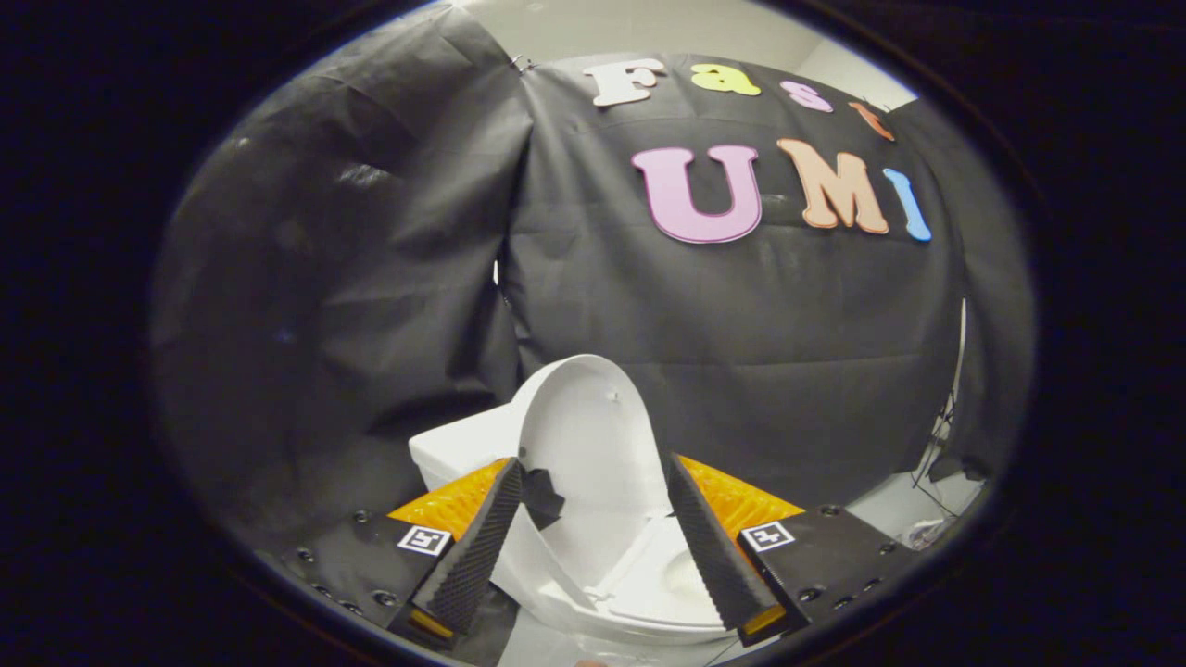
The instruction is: Open the toilet lid.
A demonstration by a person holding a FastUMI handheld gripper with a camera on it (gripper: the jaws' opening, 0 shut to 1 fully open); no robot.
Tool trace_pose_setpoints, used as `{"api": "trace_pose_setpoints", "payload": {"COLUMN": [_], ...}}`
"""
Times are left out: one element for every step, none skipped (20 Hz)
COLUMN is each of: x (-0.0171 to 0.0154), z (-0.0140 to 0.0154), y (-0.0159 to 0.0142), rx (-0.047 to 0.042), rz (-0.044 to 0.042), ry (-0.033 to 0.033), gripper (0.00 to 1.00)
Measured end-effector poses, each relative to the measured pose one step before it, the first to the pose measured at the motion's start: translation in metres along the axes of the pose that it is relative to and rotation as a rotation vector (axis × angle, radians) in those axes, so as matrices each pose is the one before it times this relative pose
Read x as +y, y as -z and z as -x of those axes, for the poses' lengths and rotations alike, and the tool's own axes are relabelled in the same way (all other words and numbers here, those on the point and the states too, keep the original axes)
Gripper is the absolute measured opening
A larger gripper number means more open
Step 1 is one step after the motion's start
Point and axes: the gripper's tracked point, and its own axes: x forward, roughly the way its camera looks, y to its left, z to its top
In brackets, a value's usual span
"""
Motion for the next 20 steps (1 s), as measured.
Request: {"api": "trace_pose_setpoints", "payload": {"x": [-0.01013, -0.0109, -0.01041, -0.0087, -0.0089, -0.0094, -0.00776, -0.00694, -0.00725, -0.00649, -0.00573, -0.00579, -0.00667, -0.00573, -0.00526, -0.00687, -0.00813, -0.0073, -0.00597, -0.00576], "z": [0.00266, 0.00293, 0.00252, 0.00219, 0.00155, 0.00293, 0.00255, 0.00237, 0.00288, 0.00368, 0.003, 0.00285, 0.0019, 0.00149, 0.00238, 0.00236, 0.0035, 0.0025, 0.00215, 0.00174], "y": [-0.00091, -0.00211, -0.00237, -0.00188, -0.0004, -0.00172, -0.00142, -0.00185, -0.00214, -0.00338, -0.00392, -0.00349, -0.00051, 0.00188, 0.00416, 0.00434, 0.00413, 0.00288, 0.00388, 0.00417], "rx": [-0.00364, -0.00672, -0.00868, -0.00339, -0.00232, -0.00383, -0.00601, -0.00508, -0.00469, -0.01262, -0.01619, -0.01549, -0.0076, 0.00442, 0.01013, 0.01441, 0.01157, 0.00636, 0.0062, 0.0111], "rz": [0.00308, 0.00156, -0.00182, -0.00443, -0.00209, 0.0017, -0.00088, -0.00112, 0.00242, 0.00635, 0.00241, -0.00279, -0.00599, -0.00567, 0.0008, 0.00736, 0.00891, 0.00684, 0.00391, 0.00228], "ry": [0.00813, 0.01154, 0.00935, 0.00423, 0.00781, 0.00773, 0.00363, -0.00107, 0.00382, 0.00145, -0.00072, -0.00026, 0.00222, 0.00083, 0.00114, 0.00606, 0.00744, 0.00475, 0.00302, 0.00257], "gripper": [0.98, 0.98, 0.98, 0.98, 0.98, 0.98, 0.98, 0.98, 0.98, 0.98, 0.98, 0.98, 0.98, 0.98, 0.98, 0.98, 0.98, 0.98, 0.98, 0.98]}}
